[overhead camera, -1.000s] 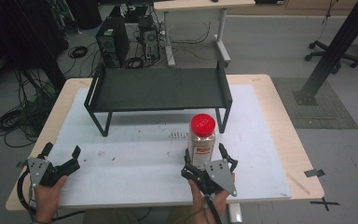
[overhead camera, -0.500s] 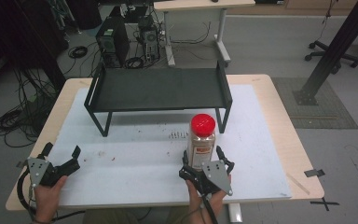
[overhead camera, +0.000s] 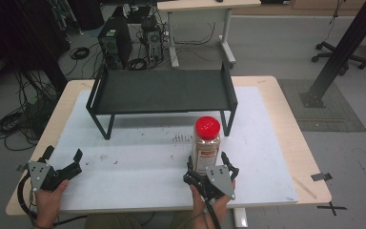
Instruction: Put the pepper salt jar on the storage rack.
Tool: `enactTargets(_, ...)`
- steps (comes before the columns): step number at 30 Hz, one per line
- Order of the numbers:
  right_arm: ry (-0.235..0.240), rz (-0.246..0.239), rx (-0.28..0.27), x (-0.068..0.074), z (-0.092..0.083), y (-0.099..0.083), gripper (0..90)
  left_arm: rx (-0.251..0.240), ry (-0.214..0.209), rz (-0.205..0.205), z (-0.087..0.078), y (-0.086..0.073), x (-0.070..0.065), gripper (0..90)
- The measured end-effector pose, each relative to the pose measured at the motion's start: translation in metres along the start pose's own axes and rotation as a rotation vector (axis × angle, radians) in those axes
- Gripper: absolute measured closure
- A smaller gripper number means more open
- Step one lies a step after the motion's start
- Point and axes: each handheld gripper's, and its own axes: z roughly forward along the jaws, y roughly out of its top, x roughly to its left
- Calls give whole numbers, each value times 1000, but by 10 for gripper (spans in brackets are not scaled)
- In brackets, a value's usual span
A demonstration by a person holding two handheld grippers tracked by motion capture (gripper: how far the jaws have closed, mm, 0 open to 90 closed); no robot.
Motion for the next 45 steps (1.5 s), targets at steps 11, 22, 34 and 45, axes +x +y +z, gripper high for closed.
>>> enactTargets(11,-13,-1,27,0,2,-6,30,0,0,0,0,0,0,29)
enactTargets(22,-23,0,50,1,5,-11,33,0,-2,0,0,0,0,29)
enactTargets(34,-28,5,64,1,12,-13,37,0,-3,-1,0,0,0,30)
enactTargets(45,-35,-1,68,1,22,-15,42,-1,-4,-1,0,0,0,30)
